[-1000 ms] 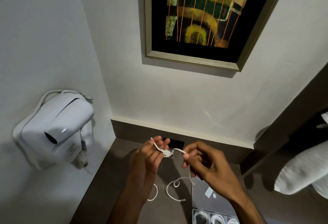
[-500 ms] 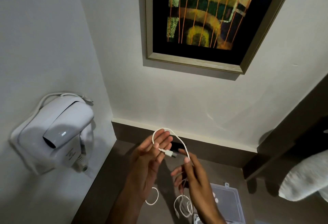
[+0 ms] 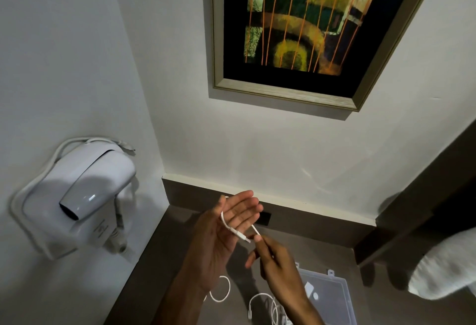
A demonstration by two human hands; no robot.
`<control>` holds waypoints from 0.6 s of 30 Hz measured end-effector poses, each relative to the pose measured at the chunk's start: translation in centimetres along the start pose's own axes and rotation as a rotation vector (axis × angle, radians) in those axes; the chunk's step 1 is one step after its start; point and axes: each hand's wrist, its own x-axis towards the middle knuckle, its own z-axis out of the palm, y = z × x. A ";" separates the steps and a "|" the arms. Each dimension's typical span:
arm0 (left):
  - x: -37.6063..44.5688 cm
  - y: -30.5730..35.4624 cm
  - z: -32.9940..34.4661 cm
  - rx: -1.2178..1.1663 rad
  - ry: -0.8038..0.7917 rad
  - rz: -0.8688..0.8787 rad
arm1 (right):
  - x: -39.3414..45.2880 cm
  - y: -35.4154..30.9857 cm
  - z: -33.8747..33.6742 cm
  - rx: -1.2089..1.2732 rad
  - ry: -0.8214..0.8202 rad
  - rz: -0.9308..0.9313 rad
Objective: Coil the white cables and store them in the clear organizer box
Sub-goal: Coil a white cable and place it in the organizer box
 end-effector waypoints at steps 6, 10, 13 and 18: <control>0.5 -0.4 -0.4 0.169 0.035 0.099 | -0.4 -0.1 -0.1 -0.014 0.030 -0.055; 0.5 -0.6 -0.8 0.314 0.084 0.088 | -0.6 -0.2 -0.5 0.032 0.104 -0.092; 0.1 -0.6 -0.8 0.374 0.061 0.016 | -0.3 -0.5 -1.2 0.057 0.179 -0.120; -0.6 -1.4 -1.4 0.694 0.170 0.042 | 0.7 -1.0 -3.4 0.105 0.320 -0.188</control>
